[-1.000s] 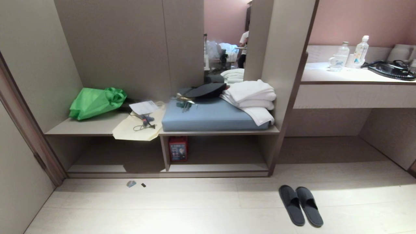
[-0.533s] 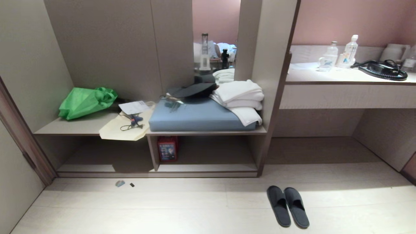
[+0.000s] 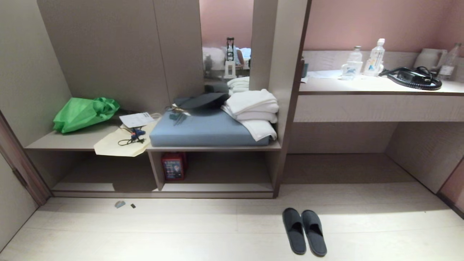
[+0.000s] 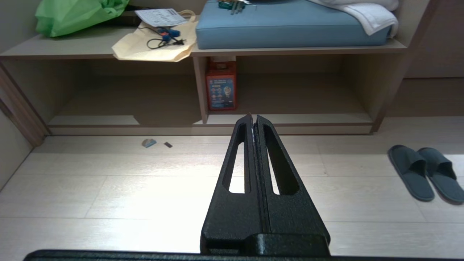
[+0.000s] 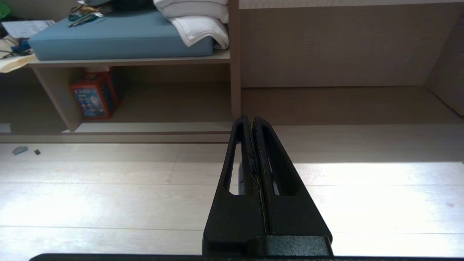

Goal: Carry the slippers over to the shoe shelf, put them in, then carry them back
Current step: Pick up the slippers on the floor

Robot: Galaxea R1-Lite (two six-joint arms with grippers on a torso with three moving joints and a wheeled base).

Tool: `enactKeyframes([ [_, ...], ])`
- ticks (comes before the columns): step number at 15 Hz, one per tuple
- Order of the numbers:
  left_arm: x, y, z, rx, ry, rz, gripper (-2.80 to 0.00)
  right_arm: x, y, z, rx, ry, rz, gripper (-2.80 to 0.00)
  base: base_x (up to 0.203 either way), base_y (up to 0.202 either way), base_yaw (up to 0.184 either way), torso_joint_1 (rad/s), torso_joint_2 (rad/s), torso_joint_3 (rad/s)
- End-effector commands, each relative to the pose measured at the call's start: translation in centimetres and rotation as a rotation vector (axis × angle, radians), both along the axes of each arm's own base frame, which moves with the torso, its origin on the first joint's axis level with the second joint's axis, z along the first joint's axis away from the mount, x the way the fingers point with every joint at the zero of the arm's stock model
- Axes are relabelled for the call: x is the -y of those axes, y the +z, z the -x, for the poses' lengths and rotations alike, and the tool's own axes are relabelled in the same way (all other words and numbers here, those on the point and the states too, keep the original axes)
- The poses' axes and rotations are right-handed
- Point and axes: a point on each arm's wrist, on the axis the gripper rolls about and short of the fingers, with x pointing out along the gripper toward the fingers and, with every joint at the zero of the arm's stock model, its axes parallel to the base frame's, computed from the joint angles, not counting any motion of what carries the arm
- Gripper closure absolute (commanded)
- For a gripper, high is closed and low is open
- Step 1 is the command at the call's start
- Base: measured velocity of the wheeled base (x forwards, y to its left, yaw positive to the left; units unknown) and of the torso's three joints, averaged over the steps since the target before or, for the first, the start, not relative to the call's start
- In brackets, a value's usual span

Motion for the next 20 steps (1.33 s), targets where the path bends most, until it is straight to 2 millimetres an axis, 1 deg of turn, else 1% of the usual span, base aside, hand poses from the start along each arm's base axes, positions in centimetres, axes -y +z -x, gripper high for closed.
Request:
enactKeyframes([
  [1,0.00,0.01,0.00,-0.001,0.001,0.000,0.00,0.00,0.00,0.00,0.000,0.000,0.000,0.00,0.000,-0.196,0.001,0.007,0.00,0.002],
  [10,0.00,-0.01,-0.03,0.002,-0.001,0.003,0.00,0.00,0.00,0.00,0.000,0.000,0.000,0.00,0.000,-0.188,0.002,0.002,0.00,0.003],
  [15,0.00,0.02,-0.01,0.002,0.001,0.003,0.00,0.00,0.00,0.00,0.000,0.000,0.000,0.00,0.000,-0.014,0.000,0.001,0.00,-0.016],
  [20,0.00,0.01,-0.02,0.002,0.002,0.003,0.00,0.00,0.00,0.00,0.000,0.000,0.000,0.00,0.000,0.000,0.000,0.002,0.00,-0.171],
])
